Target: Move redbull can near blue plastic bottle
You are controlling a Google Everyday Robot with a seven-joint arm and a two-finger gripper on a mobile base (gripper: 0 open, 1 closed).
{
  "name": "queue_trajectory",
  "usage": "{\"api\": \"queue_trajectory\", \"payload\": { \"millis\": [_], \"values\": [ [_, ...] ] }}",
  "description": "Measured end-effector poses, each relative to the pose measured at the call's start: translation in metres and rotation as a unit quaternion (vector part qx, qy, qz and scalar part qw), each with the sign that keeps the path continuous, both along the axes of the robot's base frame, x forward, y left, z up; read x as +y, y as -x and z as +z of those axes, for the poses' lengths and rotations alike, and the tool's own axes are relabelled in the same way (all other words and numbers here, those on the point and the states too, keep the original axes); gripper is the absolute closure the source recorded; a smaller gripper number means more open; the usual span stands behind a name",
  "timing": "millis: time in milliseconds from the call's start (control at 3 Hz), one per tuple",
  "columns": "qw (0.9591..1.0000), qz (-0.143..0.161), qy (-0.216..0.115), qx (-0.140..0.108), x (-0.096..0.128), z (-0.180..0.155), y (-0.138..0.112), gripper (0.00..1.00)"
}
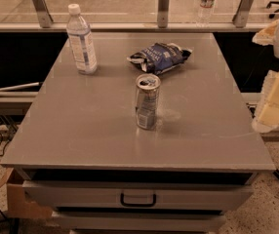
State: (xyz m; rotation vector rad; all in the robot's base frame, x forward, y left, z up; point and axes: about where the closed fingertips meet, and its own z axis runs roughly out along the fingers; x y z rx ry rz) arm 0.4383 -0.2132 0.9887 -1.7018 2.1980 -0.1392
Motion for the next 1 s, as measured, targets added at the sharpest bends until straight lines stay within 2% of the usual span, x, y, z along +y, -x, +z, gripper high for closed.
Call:
{"api": "queue_trajectory", "payload": {
  "millis": [333, 667, 1000],
  "values": [
    [1.0000, 0.001, -0.001, -0.002, 0.001, 0.001, 0.000, 0.00],
    [0.9966, 0.030, -0.076, -0.011, 0.027, -0.004, -0.018, 0.00],
    [0.9838, 0.070, -0.164, -0.019, 0.066, -0.009, -0.035, 0.00]
  ]
}}
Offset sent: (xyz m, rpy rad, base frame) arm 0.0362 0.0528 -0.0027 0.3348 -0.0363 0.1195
